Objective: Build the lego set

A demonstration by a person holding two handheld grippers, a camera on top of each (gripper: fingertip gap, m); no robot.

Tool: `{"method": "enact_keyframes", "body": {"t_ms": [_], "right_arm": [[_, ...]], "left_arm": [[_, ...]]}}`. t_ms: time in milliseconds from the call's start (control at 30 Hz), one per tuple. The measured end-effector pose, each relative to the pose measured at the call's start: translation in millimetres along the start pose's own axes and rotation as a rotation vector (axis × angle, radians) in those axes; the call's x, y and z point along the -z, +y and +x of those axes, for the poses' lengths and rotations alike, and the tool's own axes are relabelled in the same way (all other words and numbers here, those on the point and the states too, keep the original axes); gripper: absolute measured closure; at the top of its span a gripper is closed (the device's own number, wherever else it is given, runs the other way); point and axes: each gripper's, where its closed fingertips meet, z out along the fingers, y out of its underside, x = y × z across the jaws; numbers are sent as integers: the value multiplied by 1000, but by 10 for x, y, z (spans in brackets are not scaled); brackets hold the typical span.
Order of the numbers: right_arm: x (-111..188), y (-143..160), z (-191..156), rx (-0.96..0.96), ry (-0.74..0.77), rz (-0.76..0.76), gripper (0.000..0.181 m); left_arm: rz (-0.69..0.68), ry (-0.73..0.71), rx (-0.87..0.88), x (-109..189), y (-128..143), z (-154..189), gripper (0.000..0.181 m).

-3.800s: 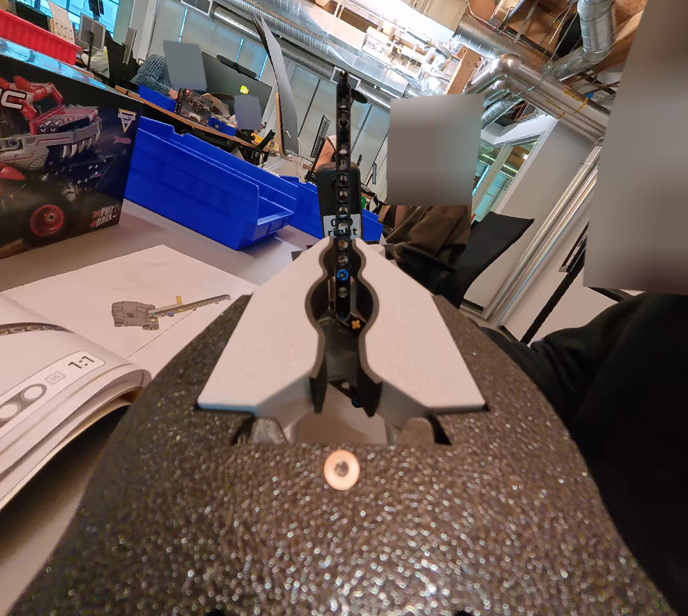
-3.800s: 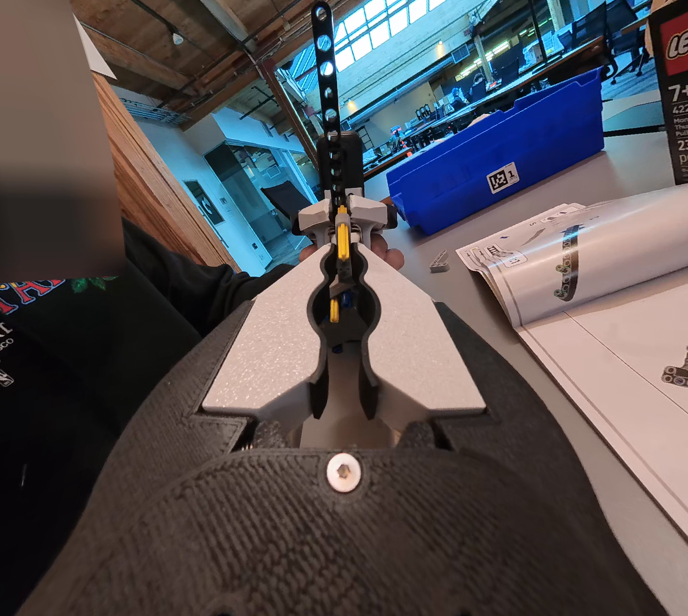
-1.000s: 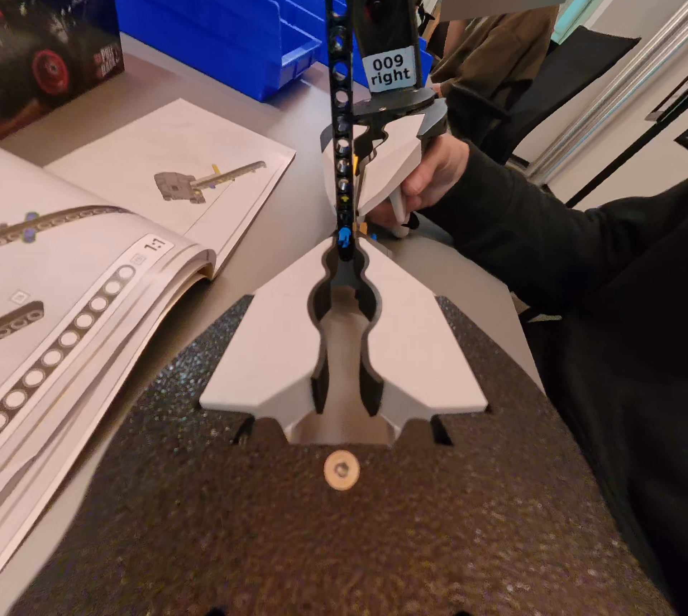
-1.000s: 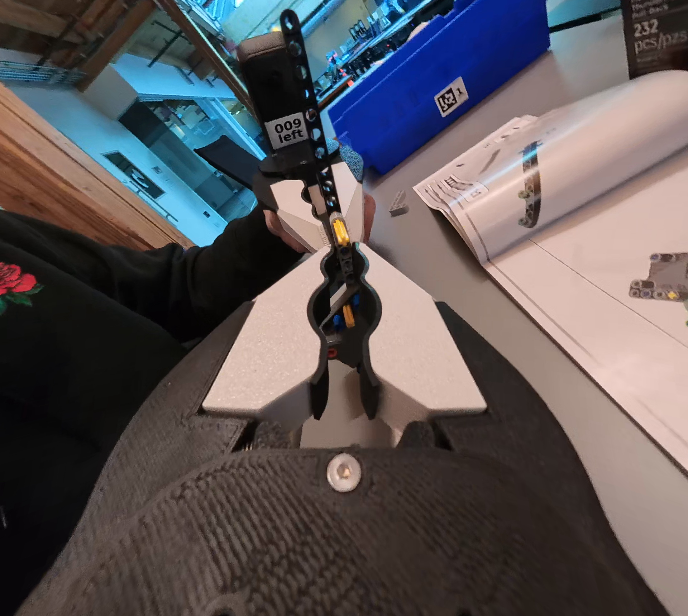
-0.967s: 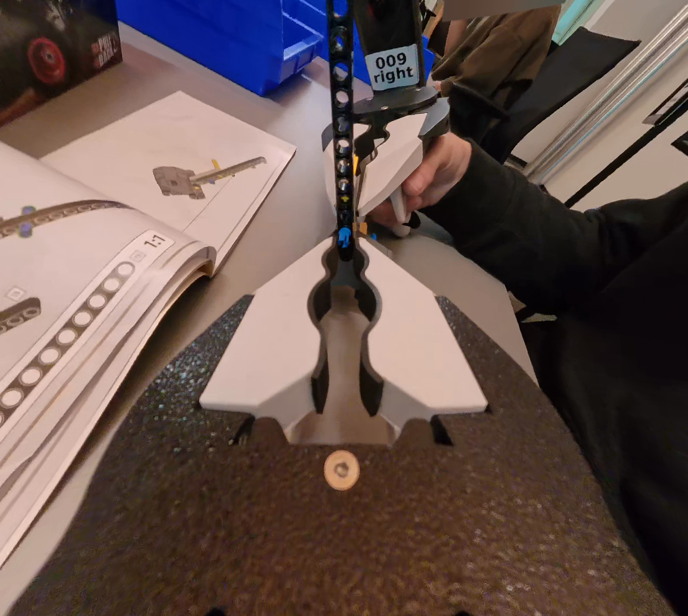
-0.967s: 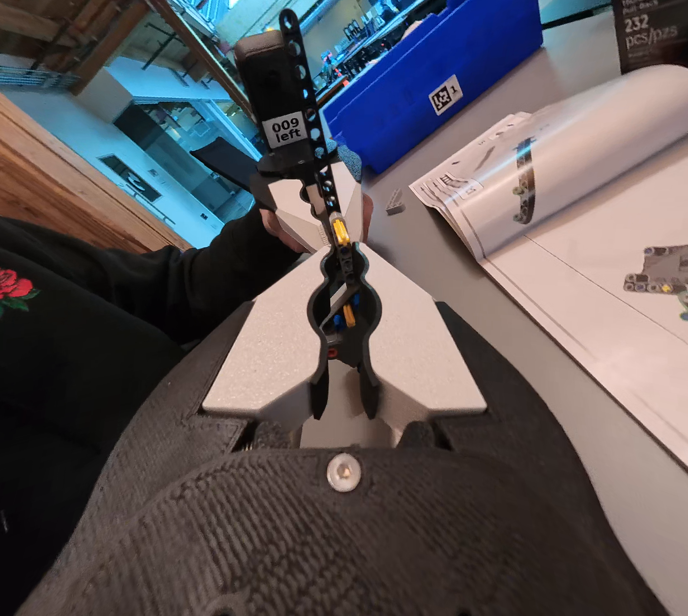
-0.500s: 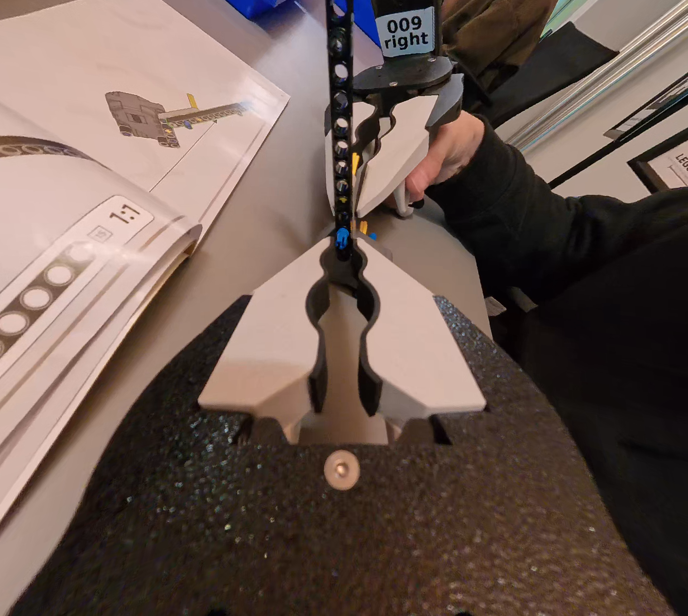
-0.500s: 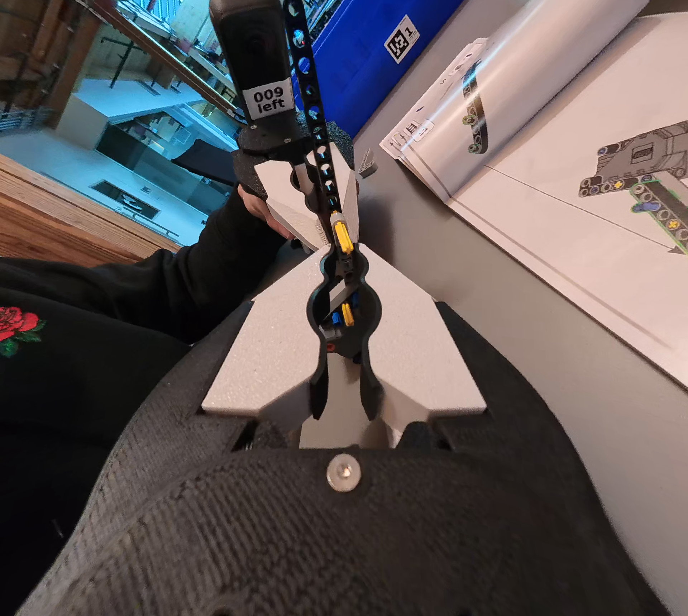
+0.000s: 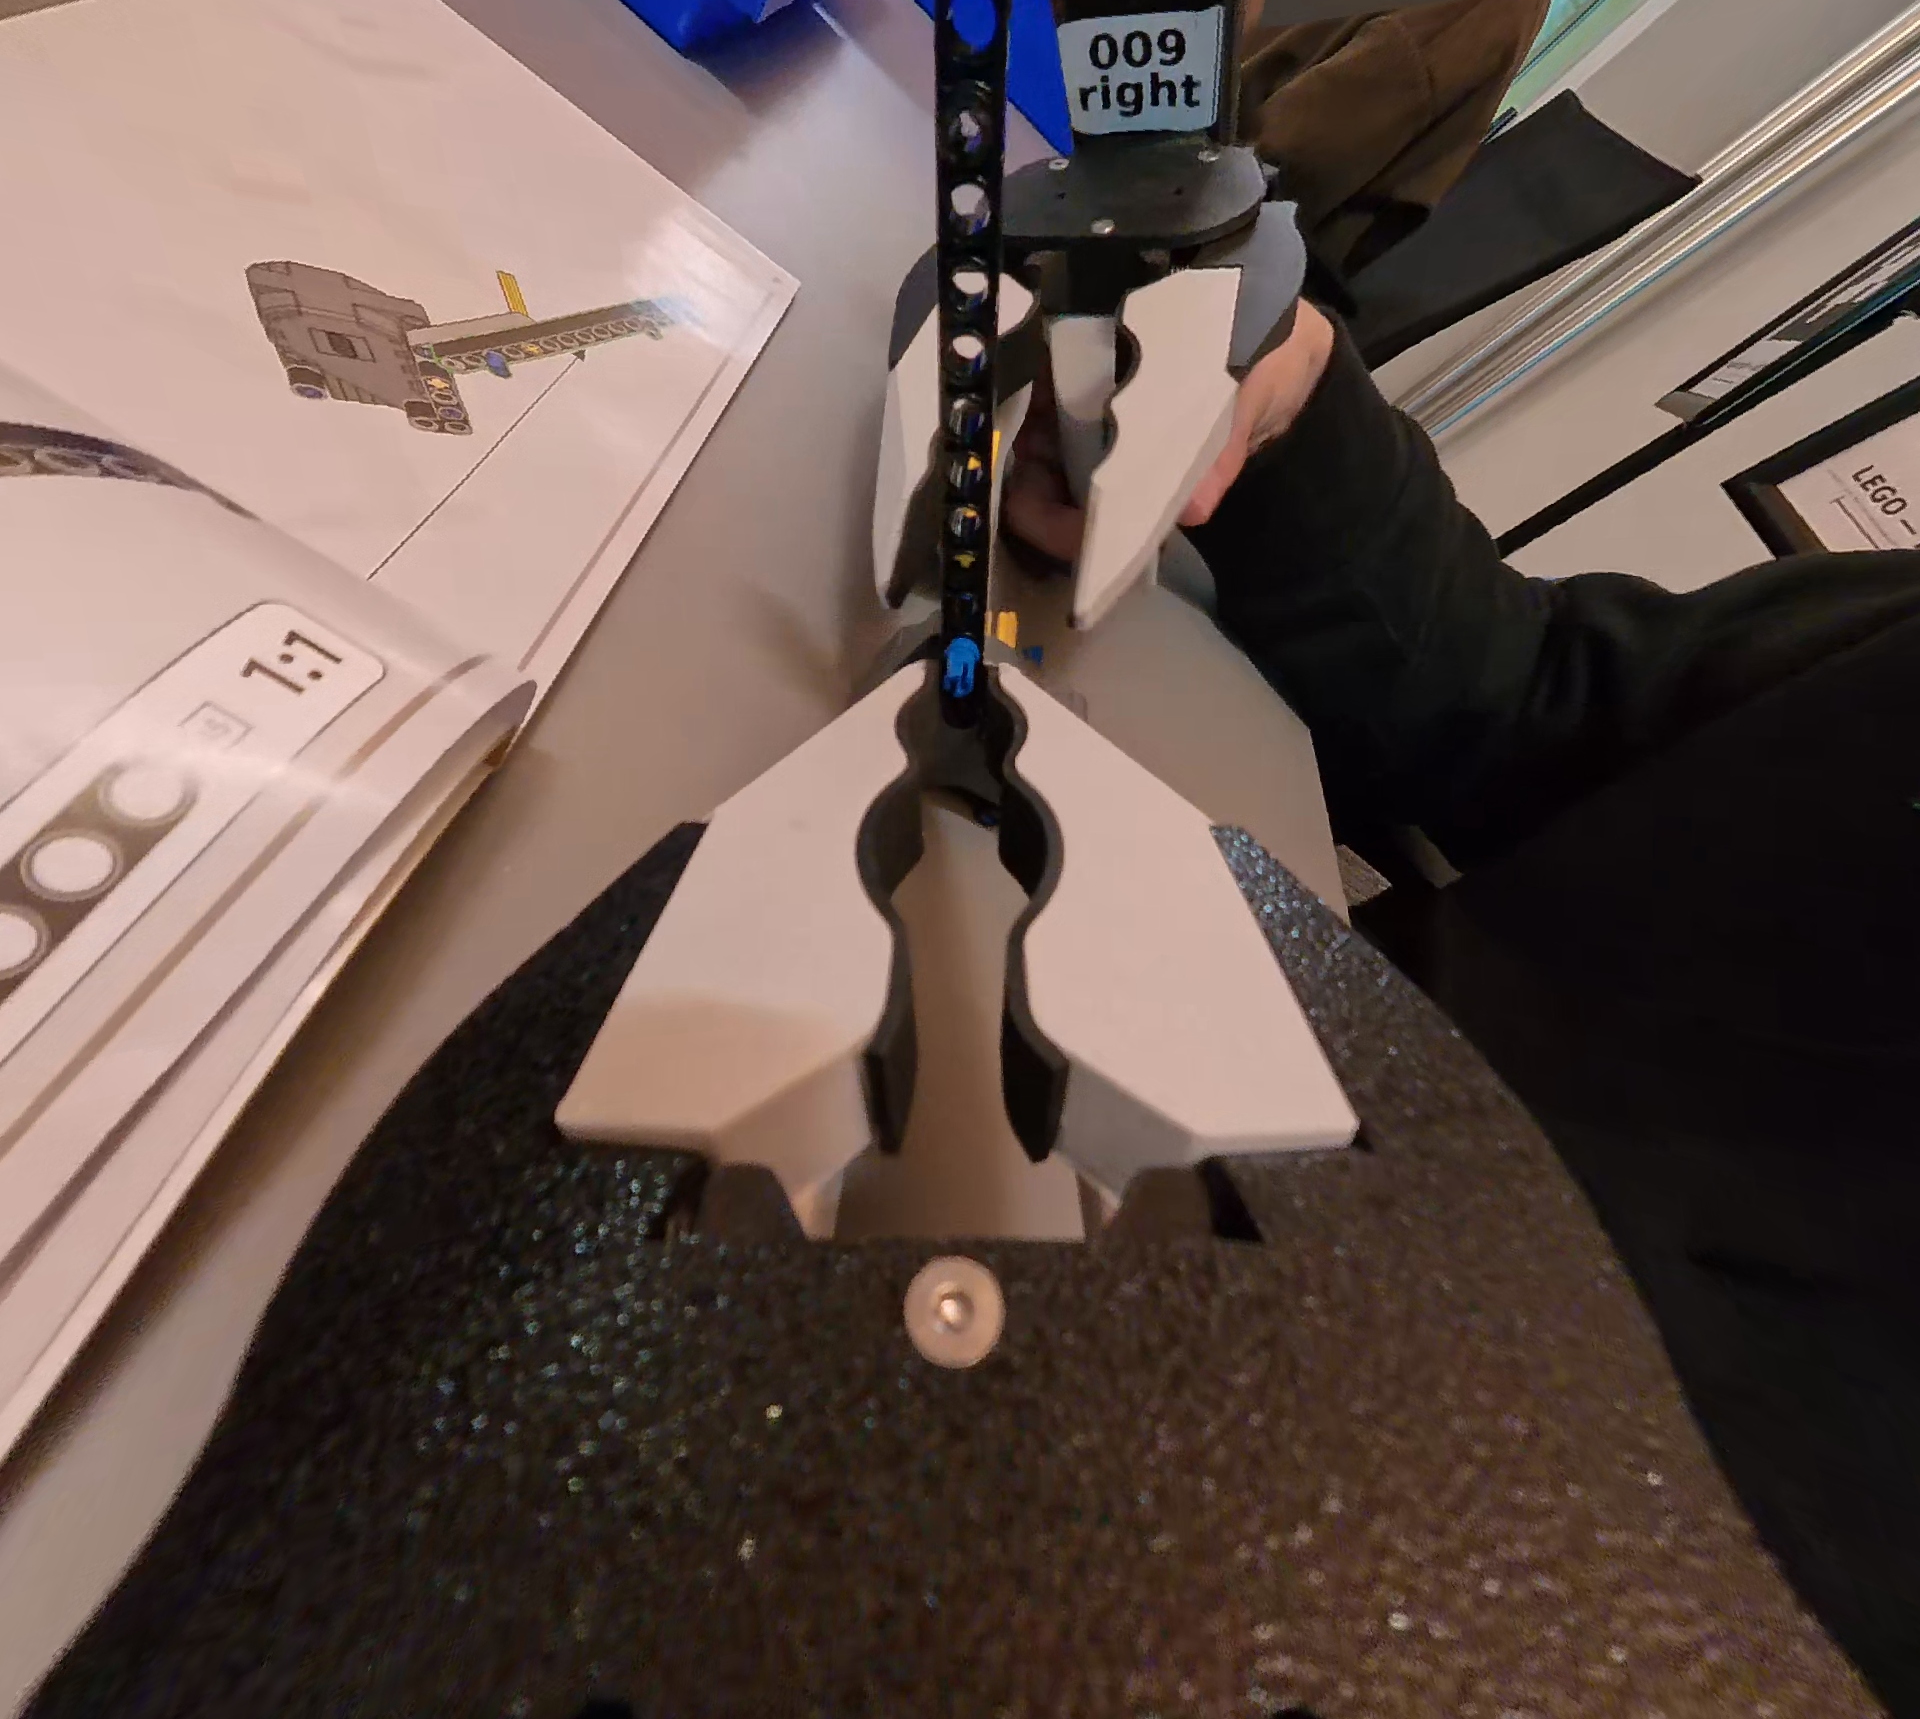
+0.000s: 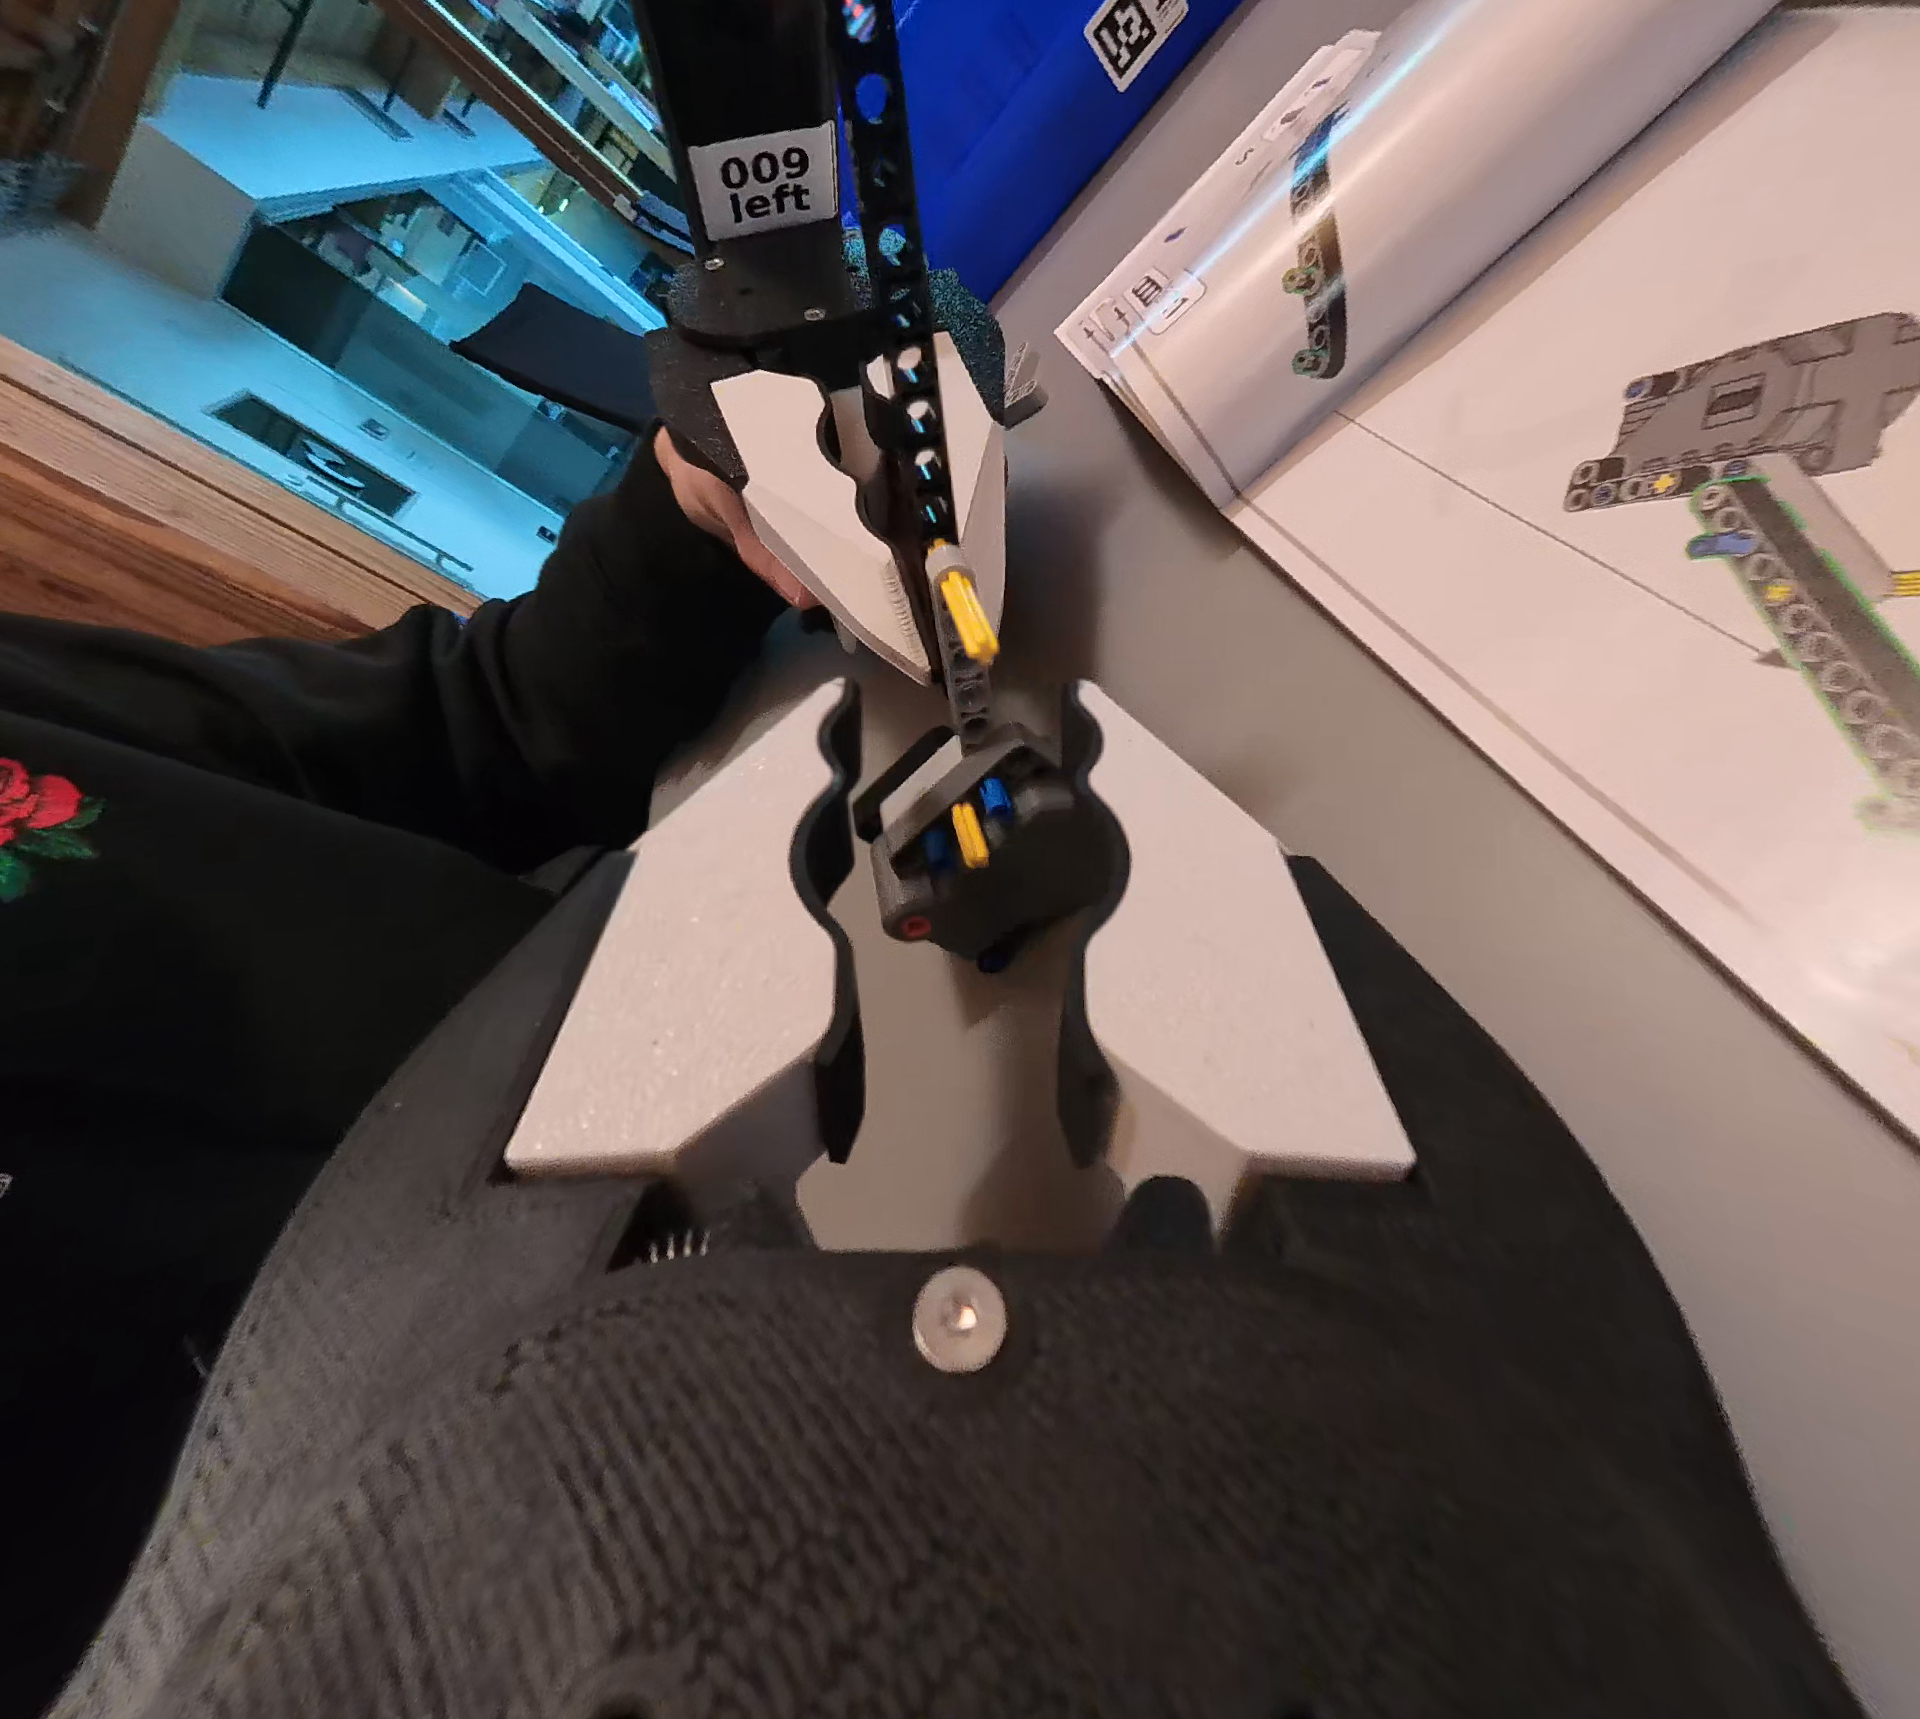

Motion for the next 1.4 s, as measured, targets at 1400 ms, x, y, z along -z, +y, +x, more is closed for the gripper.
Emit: {"method": "enact_keyframes", "body": {"t_ms": [1400], "right_arm": [[-10,50,21,58,-8,-88,176]], "left_arm": [[7,44,63,-22,-15,2,176]]}}
